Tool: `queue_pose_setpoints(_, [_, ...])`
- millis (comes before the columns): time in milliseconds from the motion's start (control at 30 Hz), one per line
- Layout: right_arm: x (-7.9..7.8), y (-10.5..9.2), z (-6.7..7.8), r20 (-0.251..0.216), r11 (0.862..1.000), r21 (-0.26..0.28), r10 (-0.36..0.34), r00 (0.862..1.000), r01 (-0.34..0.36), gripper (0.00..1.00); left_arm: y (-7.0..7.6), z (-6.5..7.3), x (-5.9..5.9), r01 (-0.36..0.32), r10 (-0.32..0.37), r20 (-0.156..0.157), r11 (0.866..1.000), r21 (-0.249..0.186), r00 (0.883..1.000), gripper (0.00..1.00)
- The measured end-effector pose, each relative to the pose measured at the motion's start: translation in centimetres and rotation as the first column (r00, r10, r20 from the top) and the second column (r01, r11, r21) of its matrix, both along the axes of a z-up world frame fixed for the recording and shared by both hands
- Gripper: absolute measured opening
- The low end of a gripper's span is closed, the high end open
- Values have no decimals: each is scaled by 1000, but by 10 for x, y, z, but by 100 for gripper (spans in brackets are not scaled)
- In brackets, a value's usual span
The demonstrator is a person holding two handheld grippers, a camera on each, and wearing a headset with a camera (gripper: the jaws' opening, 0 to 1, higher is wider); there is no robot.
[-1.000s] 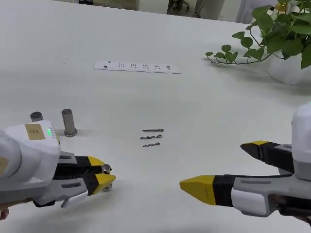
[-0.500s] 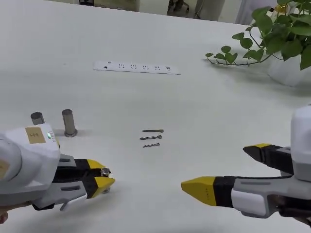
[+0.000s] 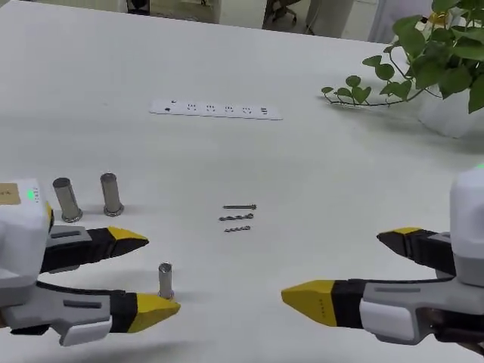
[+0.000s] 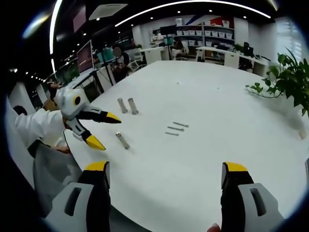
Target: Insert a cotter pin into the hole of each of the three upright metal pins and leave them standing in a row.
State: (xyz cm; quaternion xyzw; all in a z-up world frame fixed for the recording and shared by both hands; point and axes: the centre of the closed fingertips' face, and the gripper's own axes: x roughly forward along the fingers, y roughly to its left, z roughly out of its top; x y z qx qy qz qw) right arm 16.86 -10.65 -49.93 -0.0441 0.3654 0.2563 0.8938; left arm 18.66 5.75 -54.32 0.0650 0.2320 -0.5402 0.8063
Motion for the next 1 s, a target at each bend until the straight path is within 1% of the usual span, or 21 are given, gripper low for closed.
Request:
queue_pose_setpoints(33, [0,0,0,-1,1000,2,1,1000,-1,94,2,1,-3,3,-3,-5,1000,2,1000,65])
queue_pose_setpoints(100, [1,0,-1,-2,1000,1,3,1000,-3,94,4,2,-6,1,-1,-7,1000,2,1000,70])
queue_pose_setpoints(133, [1,0,-1,-3,1000,1,5,1000,-5,94,6,1,-8,-8,8,-12,1000,10,1000,74])
queue_pose_setpoints(167, [1,0,-2,-4,1000,2,7,1000,-7,94,9,-1,-9,-20,21,-32,1000,23,999,77])
queue_pose_setpoints(200, [2,0,-2,-5,1000,2,7,1000,-7,94,10,-2,-11,-15,16,-36,1000,25,999,79])
queue_pose_setpoints(267, [3,1,-2,-6,1000,2,14,1000,-14,94,11,-1,-13,-18,19,-42,1000,23,999,82])
queue_pose_setpoints(367, [3,3,-3,-13,999,-5,31,999,-31,93,12,-1,-15,-22,23,-39,1000,20,999,94])
queue_pose_setpoints(400, [4,3,-3,-12,999,-7,34,999,-34,93,12,-1,-17,-21,22,-44,1000,17,999,99])
queue_pose_setpoints(500, [6,5,-2,-7,999,-9,50,999,-50,91,12,1,-22,-15,16,-53,1000,5,998,99])
queue_pose_setpoints(533, [7,7,-2,1,996,-22,92,996,-92,90,12,1,-23,-20,20,-56,1000,2,998,99])
queue_pose_setpoints(600, [9,10,1,40,985,-64,165,985,-162,84,13,1,-26,-25,25,-57,1000,3,998,99])
queue_pose_setpoints(633, [11,12,2,51,982,-73,180,982,-176,84,13,2,-26,-29,29,-56,1000,2,998,99])
queue_pose_setpoints(733, [16,14,3,56,974,-96,210,976,-205,84,15,3,-25,-47,46,-56,999,-2,997,99])
queue_pose_setpoints(767, [22,14,5,82,967,-122,232,969,-222,81,16,3,-25,-48,48,-53,999,-1,997,99])
queue_pose_setpoints(800, [28,13,6,106,967,-131,231,967,-217,78,16,2,-26,-49,49,-53,999,-1,997,99])
queue_pose_setpoints(833, [31,14,7,107,965,-136,239,965,-224,76,17,2,-27,-48,48,-53,999,1,997,99])
queue_pose_setpoints(900, [38,16,7,100,962,-132,251,963,-237,76,18,1,-28,-51,52,-57,999,3,997,99])
queue_pose_setpoints(933, [43,16,7,103,961,-136,254,962,-239,74,19,0,-28,-56,56,-61,998,4,997,99])
queue_pose_setpoints(967, [49,17,9,124,956,-149,271,955,-252,71,20,0,-27,-69,69,-60,998,5,996,99])
queue_pose_setpoints(1000, [52,18,9,126,954,-152,278,952,-259,69,20,0,-26,-73,73,-59,997,5,996,99])
